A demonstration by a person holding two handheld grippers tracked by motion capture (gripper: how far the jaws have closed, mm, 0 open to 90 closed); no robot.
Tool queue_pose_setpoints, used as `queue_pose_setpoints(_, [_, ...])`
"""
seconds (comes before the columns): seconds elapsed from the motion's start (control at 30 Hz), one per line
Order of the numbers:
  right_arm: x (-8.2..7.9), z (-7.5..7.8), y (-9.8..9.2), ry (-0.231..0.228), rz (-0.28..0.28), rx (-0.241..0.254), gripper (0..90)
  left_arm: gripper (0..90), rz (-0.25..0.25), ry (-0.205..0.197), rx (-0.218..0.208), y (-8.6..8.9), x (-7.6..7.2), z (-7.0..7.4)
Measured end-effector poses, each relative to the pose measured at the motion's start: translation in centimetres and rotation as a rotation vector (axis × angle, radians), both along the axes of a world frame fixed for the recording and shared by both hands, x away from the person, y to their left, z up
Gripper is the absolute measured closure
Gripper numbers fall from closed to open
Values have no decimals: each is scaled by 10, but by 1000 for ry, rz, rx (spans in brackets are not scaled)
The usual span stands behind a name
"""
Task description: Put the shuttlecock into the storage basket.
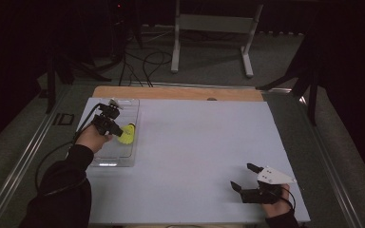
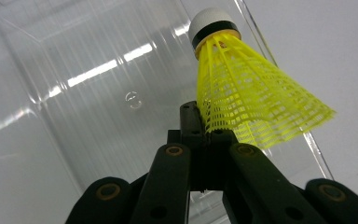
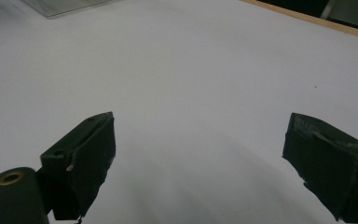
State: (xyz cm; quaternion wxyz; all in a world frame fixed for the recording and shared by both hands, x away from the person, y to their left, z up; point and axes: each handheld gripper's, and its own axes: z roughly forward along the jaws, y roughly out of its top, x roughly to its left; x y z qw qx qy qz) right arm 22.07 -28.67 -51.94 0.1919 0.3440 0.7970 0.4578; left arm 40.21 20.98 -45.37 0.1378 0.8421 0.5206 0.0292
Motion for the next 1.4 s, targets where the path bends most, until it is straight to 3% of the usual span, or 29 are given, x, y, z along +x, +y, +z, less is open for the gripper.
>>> queue_pose_setpoints(0.17, [0,0,0,-1,1,-1,96,869,-7,19,12,-3,0,-2])
queue_pose_setpoints(0.27, [0,0,0,0,1,-1,96,762,5,22,19,-5,0,-3])
queue_pose_setpoints(0.37, [0,0,0,-1,2,-3,96,570,22,35,14,-6,0,-2])
queue_pose_setpoints(0.43, [0,0,0,1,0,-3,96,476,36,17,14,-8,-1,1])
queue_pose_setpoints(0.47, [0,0,0,1,-1,-5,96,313,38,13,-6,-8,-1,3])
queue_pose_setpoints(0.5, [0,0,0,3,-3,-6,96,313,41,8,-21,-8,-1,5])
queue_pose_setpoints(0.53, [0,0,0,4,-4,-10,96,172,23,3,-28,-8,-1,8])
queue_pose_setpoints(0.57, [0,0,0,4,-4,-10,96,172,2,7,-42,-9,-2,9])
queue_pose_setpoints(0.6, [0,0,0,4,-3,-10,96,63,-11,4,-69,-10,-3,12])
queue_pose_setpoints(0.67, [0,0,0,4,-4,-8,96,54,-3,-18,-77,-11,-3,16])
queue_pose_setpoints(0.83, [0,0,0,3,-4,-8,96,0,-41,-37,-88,-15,-4,19])
queue_pose_setpoints(1.1, [0,0,0,2,-2,-7,96,0,-104,-113,-68,-21,-7,22])
queue_pose_setpoints(1.2, [0,0,-1,2,-1,-8,96,0,-117,-122,-81,-22,-8,24])
queue_pose_setpoints(1.4, [0,0,-1,2,-4,-6,96,0,-184,-201,-122,-29,-10,31])
